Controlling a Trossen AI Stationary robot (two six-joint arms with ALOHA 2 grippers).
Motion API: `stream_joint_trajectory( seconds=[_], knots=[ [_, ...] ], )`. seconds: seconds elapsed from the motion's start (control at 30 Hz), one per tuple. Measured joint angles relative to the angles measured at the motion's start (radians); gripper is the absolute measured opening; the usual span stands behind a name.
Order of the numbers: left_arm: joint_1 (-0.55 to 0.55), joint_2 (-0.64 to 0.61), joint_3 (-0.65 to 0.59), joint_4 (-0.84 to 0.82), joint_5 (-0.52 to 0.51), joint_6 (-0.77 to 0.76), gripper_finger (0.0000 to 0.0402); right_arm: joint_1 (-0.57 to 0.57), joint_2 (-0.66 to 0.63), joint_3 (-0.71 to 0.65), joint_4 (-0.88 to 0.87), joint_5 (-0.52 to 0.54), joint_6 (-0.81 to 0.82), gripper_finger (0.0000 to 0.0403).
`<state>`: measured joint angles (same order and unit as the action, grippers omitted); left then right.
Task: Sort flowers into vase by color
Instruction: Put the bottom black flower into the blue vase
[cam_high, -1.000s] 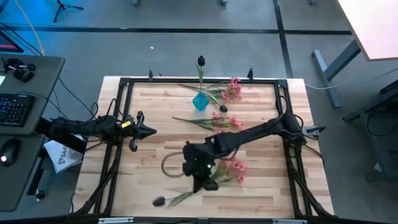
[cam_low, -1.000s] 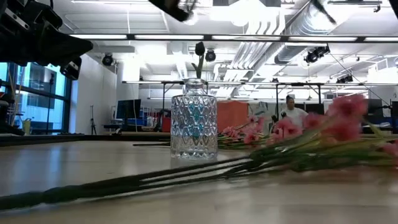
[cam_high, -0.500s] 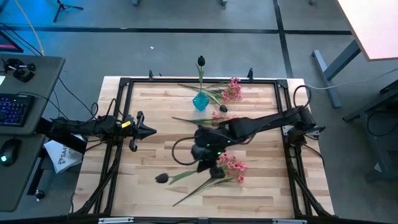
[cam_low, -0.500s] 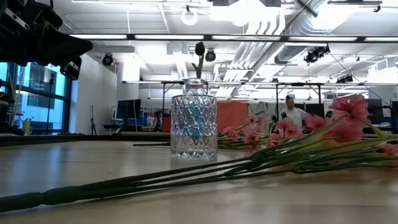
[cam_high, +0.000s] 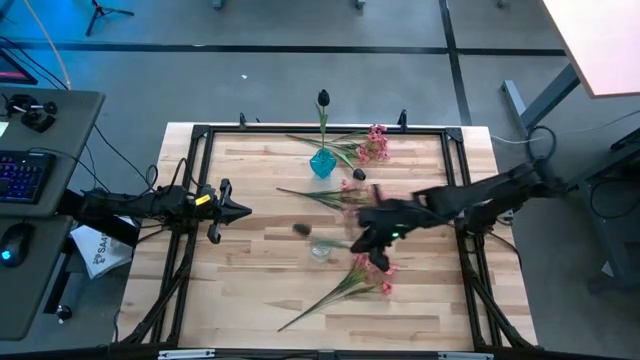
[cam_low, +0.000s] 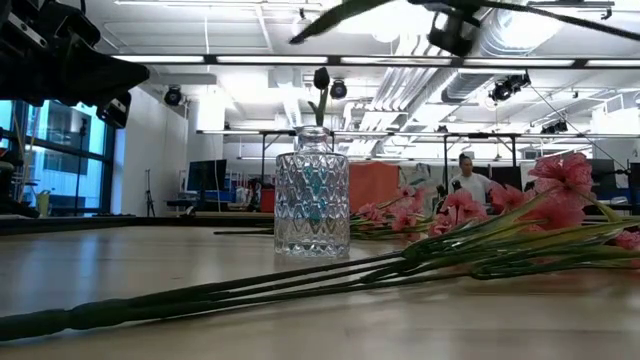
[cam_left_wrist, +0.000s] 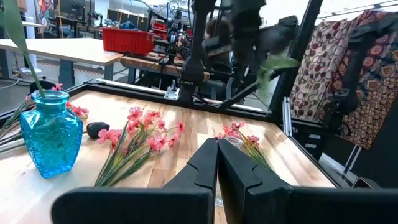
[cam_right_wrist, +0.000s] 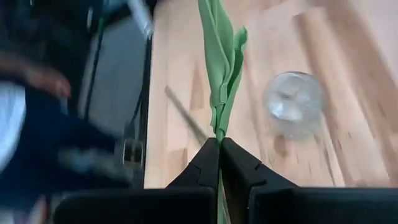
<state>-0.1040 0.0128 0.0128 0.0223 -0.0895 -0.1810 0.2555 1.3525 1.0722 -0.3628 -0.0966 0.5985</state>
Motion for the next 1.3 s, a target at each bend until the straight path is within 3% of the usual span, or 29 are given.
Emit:
stream_joint_trajectory(
  seconds=[0.13, 0.3, 0.43, 0.53, 0.63, 0.73, 1.0, 1.3],
  knots=[
    [0.0, 0.0, 0.0, 0.0, 0.0, 0.0, 0.0001, 0.011, -0.142, -0.242, 0.399, 0.183, 0.103, 0.0],
    [0.0, 0.0, 0.0, 0.0, 0.0, 0.0, 0.0001, -0.04, -0.155, -0.449, 1.045, 0.357, -0.166, 0.0],
    [0.0, 0.0, 0.0, 0.0, 0.0, 0.0, 0.0001, -0.166, -0.083, -0.52, 1.399, 0.35, -0.352, 0.0],
    [0.0, 0.0, 0.0, 0.0, 0.0, 0.0, 0.0001, -0.277, -0.013, -0.51, 1.576, 0.263, -0.39, 0.0],
    [0.0, 0.0, 0.0, 0.0, 0.0, 0.0, 0.0001, -0.391, 0.061, -0.464, 1.653, 0.129, -0.408, 0.0],
    [0.0, 0.0, 0.0, 0.0, 0.0, 0.0, 0.0001, -0.487, 0.128, -0.402, 1.658, 0.077, -0.393, 0.0],
    [0.0, 0.0, 0.0, 0.0, 0.0, 0.0, 0.0001, -0.625, 0.293, -0.234, 1.645, 0.063, -0.409, 0.0],
    [0.0, 0.0, 0.0, 0.0, 0.0, 0.0, 0.0001, -0.667, 0.452, -0.098, 1.551, 0.062, -0.424, 0.0]
  ],
)
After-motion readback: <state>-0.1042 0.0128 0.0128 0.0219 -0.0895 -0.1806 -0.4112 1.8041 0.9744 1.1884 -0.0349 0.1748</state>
